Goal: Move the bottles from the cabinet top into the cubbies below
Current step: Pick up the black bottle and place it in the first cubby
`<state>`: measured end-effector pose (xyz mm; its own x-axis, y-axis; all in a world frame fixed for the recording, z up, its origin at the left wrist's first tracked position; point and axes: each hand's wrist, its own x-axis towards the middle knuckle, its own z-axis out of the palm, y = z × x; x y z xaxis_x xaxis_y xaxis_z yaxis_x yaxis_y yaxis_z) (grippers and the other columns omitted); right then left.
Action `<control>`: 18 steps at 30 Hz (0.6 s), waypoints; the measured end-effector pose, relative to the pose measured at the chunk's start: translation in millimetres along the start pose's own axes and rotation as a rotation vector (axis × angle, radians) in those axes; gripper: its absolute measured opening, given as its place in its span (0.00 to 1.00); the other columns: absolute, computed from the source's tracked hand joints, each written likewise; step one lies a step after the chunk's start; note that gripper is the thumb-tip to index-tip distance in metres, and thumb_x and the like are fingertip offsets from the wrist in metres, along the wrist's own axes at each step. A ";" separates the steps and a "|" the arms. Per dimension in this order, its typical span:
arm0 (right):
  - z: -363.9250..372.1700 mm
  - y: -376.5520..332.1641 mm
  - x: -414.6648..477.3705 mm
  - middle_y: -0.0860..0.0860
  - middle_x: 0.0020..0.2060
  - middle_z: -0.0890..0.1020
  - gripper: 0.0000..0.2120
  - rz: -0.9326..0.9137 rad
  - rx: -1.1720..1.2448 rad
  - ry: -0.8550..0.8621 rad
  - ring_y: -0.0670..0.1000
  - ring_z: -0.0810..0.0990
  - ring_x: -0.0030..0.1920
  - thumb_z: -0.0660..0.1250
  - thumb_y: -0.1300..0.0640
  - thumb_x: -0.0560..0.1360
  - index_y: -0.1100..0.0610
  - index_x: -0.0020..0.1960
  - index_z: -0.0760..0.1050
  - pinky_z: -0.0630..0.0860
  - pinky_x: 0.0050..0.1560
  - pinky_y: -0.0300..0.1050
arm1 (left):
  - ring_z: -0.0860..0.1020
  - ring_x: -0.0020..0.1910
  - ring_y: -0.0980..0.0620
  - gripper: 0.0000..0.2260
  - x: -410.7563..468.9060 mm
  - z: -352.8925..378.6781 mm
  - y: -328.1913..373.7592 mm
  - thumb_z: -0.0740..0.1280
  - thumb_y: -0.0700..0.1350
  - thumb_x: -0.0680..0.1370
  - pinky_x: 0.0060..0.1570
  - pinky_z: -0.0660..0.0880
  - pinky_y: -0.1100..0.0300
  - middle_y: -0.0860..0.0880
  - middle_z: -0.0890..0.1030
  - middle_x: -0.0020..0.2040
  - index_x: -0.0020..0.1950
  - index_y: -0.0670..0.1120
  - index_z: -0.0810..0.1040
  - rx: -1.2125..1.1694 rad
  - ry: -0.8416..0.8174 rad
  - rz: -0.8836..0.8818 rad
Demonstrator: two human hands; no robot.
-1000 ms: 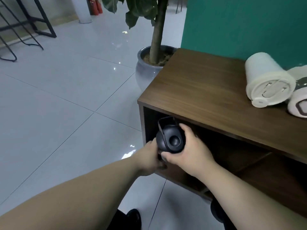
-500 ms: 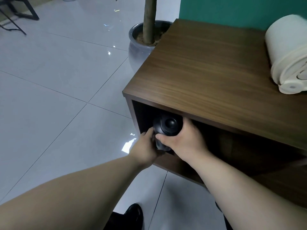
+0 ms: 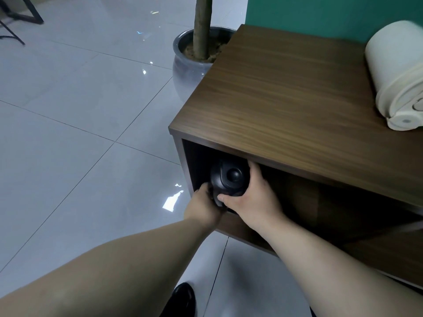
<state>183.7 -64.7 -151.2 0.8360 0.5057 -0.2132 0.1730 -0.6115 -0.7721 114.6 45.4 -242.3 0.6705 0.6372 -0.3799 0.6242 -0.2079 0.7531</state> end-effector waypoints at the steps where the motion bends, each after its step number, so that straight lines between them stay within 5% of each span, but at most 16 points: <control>1: 0.6 0.9 0.0 0.49 0.66 0.77 0.47 0.006 -0.014 0.002 0.52 0.76 0.67 0.82 0.48 0.60 0.44 0.73 0.63 0.72 0.62 0.43 | 0.84 0.46 0.50 0.15 -2.1 0.6 0.6 0.69 0.54 0.68 0.48 0.84 0.47 0.53 0.84 0.49 0.54 0.57 0.75 0.016 0.008 -0.006; 18: 16.8 -2.1 -0.9 0.55 0.68 0.73 0.51 0.142 -0.170 0.104 0.60 0.76 0.66 0.80 0.39 0.62 0.50 0.76 0.57 0.77 0.59 0.54 | 0.85 0.46 0.47 0.15 2.0 7.9 5.8 0.66 0.51 0.73 0.50 0.83 0.47 0.54 0.82 0.55 0.59 0.60 0.72 0.122 0.059 -0.018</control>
<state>173.9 -53.7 -159.4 0.9058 0.3475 -0.2426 0.1281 -0.7701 -0.6250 122.7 39.7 -243.0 0.6362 0.6837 -0.3575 0.6824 -0.2825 0.6742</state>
